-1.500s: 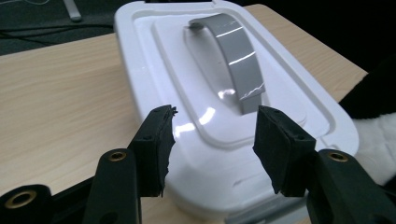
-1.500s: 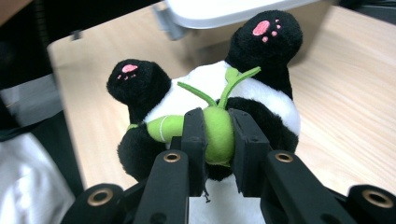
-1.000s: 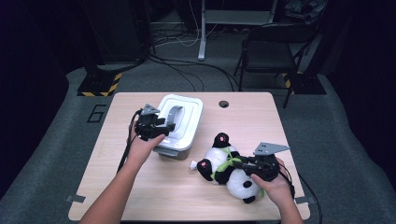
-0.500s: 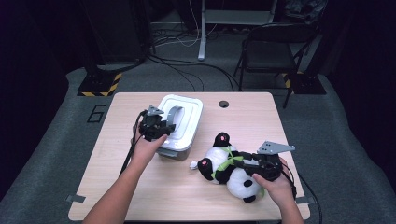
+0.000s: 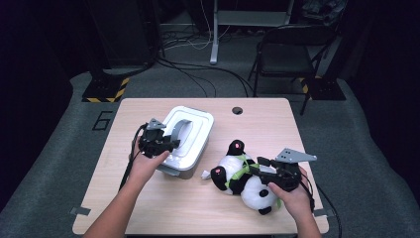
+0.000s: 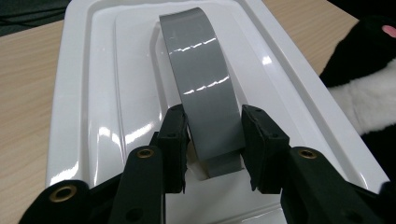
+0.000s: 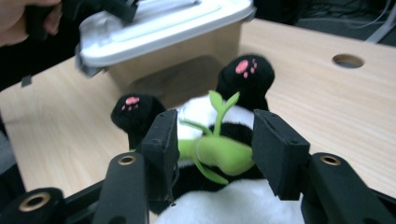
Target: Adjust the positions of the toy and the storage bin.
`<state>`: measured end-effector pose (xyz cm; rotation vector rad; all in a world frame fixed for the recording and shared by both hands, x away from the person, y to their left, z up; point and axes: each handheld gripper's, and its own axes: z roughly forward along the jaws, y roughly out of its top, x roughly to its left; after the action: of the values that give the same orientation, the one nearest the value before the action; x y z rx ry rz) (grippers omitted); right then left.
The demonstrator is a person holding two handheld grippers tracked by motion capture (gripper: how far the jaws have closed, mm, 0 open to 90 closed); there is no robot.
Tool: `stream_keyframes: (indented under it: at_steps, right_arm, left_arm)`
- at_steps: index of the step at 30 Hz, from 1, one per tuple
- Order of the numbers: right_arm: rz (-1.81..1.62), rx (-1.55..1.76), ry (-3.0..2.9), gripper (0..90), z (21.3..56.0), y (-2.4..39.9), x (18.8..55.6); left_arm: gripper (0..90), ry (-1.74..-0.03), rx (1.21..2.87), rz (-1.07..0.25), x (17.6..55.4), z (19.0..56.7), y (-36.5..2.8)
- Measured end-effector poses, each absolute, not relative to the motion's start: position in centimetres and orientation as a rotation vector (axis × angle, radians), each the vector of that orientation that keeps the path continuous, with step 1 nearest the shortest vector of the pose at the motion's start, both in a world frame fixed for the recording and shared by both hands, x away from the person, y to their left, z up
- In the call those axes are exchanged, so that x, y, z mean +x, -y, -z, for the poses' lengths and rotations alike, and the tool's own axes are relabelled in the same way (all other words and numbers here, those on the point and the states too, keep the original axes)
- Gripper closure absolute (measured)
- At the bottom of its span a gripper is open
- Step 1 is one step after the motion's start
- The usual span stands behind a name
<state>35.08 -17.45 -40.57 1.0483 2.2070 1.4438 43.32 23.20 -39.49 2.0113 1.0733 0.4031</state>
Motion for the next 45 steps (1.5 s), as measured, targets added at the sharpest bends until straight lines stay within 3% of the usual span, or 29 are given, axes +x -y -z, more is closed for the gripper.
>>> stream_keyframes:
  at_steps: [22, 35, 45]
  right_arm:
    - [-1.452, 1.008, -2.256, 49.2, 41.3, 15.8, 35.6]
    - [-1.452, 1.023, -2.255, 49.1, 41.6, 16.1, 35.8]
    - [-1.432, 1.025, -2.267, 48.8, 41.9, 16.0, 35.9]
  left_arm:
    - [63.0, -1.006, 2.012, -0.359, 38.0, 39.8, -26.1]
    - [53.8, -1.052, 2.013, -0.468, 39.3, 38.5, -24.6]
    - [57.0, -1.081, 2.021, -0.556, 40.1, 38.5, -23.2]
